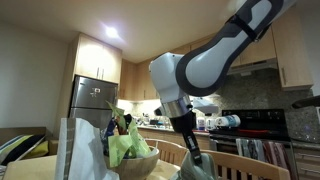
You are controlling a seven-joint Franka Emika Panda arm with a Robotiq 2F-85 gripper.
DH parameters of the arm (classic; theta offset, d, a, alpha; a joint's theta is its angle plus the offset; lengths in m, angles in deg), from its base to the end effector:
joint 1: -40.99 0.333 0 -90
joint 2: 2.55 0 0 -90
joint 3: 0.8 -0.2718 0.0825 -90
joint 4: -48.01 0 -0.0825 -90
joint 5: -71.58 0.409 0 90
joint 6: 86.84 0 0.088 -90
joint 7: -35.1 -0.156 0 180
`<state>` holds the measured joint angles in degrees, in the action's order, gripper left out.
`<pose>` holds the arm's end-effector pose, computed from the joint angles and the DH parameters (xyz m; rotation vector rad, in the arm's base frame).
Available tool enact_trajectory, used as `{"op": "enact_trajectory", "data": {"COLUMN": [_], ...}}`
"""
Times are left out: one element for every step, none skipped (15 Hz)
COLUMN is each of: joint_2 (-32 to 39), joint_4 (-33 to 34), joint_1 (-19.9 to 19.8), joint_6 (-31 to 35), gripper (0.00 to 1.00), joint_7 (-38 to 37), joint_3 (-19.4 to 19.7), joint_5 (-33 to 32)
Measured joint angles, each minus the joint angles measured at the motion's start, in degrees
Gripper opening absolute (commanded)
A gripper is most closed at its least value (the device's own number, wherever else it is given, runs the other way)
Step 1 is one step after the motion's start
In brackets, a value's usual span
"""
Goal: Fold up the right end of the cloth
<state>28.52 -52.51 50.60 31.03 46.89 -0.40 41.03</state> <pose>0.6288 0.0521 0.1513 2.5333 0.8934 -0.3334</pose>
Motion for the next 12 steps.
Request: {"op": "enact_trajectory", "data": {"joint_2": [0.0, 0.0, 0.0, 0.1, 0.1, 0.2, 0.3, 0.4, 0.5, 0.5, 0.6, 0.6], "joint_4": [0.0, 0.0, 0.0, 0.0, 0.0, 0.0, 0.0, 0.0, 0.0, 0.0, 0.0, 0.0], "joint_1": [0.2, 0.5, 0.7, 0.8, 0.9, 1.0, 1.2, 1.3, 1.4, 1.5, 1.5, 1.6], "joint_6": [0.0, 0.0, 0.0, 0.0, 0.0, 0.0, -0.1, -0.1, -0.2, -0.2, -0.2, -0.3], "gripper": [0.01, 0.01, 0.01, 0.01, 0.28, 0.29, 0.36, 0.43, 0.51, 0.58, 0.65, 0.73], "joint_7": [0.0, 0.0, 0.1, 0.1, 0.1, 0.1, 0.1, 0.2, 0.2, 0.2, 0.2, 0.2], "joint_3": [0.0, -0.1, -0.1, -0.2, -0.4, -0.6, -0.8, -0.9, -1.1, -1.3, -1.4, -1.4], "joint_5": [-0.4, -0.8, -1.1, -1.6, -2.0, -2.5, -3.1, -3.4, -3.8, -4.3, -4.7, -5.1]}}
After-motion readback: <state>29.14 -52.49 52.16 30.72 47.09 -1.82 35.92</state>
